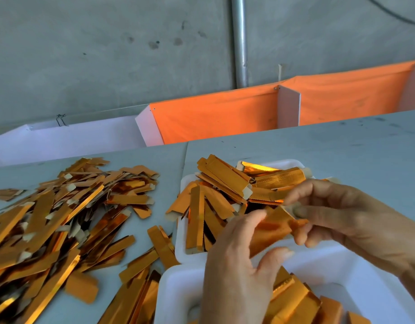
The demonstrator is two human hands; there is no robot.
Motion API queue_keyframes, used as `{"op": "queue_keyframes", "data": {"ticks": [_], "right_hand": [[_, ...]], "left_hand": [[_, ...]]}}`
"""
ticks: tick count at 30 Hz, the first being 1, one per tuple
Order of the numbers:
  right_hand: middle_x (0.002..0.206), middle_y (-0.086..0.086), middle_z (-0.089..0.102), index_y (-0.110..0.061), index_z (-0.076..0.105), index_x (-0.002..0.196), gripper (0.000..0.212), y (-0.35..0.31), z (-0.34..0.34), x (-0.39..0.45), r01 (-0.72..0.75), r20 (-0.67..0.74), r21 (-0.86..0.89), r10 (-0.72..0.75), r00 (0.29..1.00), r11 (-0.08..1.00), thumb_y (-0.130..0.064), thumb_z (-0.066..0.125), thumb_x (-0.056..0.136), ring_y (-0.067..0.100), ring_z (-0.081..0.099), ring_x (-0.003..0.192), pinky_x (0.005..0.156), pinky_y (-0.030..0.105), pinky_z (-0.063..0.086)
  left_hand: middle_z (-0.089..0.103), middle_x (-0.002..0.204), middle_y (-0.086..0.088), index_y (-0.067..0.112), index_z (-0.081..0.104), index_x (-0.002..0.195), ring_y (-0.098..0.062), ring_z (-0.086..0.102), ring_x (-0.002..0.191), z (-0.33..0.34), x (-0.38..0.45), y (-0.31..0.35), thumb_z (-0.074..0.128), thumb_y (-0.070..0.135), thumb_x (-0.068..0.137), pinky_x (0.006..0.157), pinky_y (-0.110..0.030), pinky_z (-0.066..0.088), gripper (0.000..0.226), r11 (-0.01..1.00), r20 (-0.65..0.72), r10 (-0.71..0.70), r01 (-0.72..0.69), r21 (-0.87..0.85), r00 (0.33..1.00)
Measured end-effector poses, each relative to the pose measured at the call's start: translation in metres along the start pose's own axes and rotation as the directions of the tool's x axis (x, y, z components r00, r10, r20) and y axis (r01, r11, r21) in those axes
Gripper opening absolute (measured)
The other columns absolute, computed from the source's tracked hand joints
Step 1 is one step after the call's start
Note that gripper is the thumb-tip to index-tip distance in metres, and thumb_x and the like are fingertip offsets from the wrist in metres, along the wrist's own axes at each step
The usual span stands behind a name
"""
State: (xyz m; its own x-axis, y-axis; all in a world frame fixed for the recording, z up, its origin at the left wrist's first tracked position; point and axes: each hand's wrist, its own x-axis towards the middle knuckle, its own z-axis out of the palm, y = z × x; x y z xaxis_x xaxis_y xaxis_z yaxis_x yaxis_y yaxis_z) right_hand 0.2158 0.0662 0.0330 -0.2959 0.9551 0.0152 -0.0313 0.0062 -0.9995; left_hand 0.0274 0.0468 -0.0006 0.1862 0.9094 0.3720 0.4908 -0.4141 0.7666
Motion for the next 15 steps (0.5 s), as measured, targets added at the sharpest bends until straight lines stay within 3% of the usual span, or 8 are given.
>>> {"op": "queue_keyframes", "data": {"ticks": [2,3,7,9,12,15], "right_hand": [[0.075,0.011,0.066,-0.016,0.072,0.083,0.011,0.000,0.000,0.000,0.061,-0.038,-0.125,-0.066,0.997,0.990,-0.019,0.067,0.074,0.024,0.070,0.066,0.058,0.023,0.055],[0.078,0.011,0.068,-0.017,0.071,0.082,0.009,0.001,-0.001,0.000,0.079,-0.033,-0.168,-0.086,0.996,0.983,-0.014,0.064,0.078,0.023,0.070,0.070,0.061,0.023,0.055],[0.086,0.013,0.070,-0.016,0.070,0.076,0.028,0.006,-0.003,0.002,0.104,-0.024,-0.285,-0.115,0.993,0.953,0.004,0.055,0.089,0.020,0.069,0.083,0.069,0.023,0.055],[0.087,0.015,0.069,-0.014,0.069,0.076,0.022,0.008,-0.005,0.004,0.108,-0.029,-0.247,-0.119,0.992,0.963,0.001,0.057,0.087,0.020,0.069,0.083,0.069,0.023,0.055],[0.089,0.014,0.069,-0.013,0.069,0.077,0.007,0.010,-0.009,0.004,0.093,-0.036,-0.197,-0.102,0.994,0.976,-0.018,0.063,0.076,0.021,0.068,0.085,0.069,0.025,0.055],[0.088,0.014,0.069,-0.013,0.070,0.078,0.012,0.014,-0.012,0.005,0.087,-0.048,-0.125,-0.093,0.995,0.988,-0.021,0.065,0.071,0.023,0.067,0.084,0.069,0.026,0.056]], "left_hand": [[0.064,0.097,0.031,0.048,0.062,0.093,0.010,0.058,0.097,-0.007,0.001,0.002,0.065,0.051,0.080,0.075,-0.007,0.046,0.014,0.982,0.005,-0.066,0.066,-0.178,0.998],[0.067,0.096,0.028,0.044,0.063,0.094,0.009,0.060,0.096,-0.010,0.001,0.001,0.061,0.051,0.083,0.075,-0.006,0.047,0.013,0.962,0.029,-0.095,0.099,-0.253,0.995],[0.066,0.103,0.030,0.042,0.061,0.103,0.011,0.057,0.104,-0.015,0.001,-0.006,0.053,0.035,0.091,0.084,-0.008,0.047,0.016,0.946,0.109,-0.155,0.179,-0.269,0.982],[0.066,0.104,0.028,0.041,0.061,0.109,0.012,0.057,0.103,-0.017,0.002,-0.007,0.051,0.026,0.095,0.088,-0.010,0.047,0.023,0.941,0.194,-0.166,0.214,-0.261,0.967],[0.067,0.098,0.028,0.043,0.065,0.101,0.013,0.059,0.095,-0.021,0.002,-0.009,0.044,0.024,0.099,0.080,-0.007,0.047,0.029,0.890,0.283,-0.250,0.335,-0.309,0.926],[0.071,0.099,0.013,0.041,0.068,0.095,-0.006,0.065,0.096,-0.020,0.002,-0.017,0.057,0.028,0.092,0.090,-0.028,0.050,0.017,0.784,0.373,-0.263,0.422,-0.455,0.890]]}}
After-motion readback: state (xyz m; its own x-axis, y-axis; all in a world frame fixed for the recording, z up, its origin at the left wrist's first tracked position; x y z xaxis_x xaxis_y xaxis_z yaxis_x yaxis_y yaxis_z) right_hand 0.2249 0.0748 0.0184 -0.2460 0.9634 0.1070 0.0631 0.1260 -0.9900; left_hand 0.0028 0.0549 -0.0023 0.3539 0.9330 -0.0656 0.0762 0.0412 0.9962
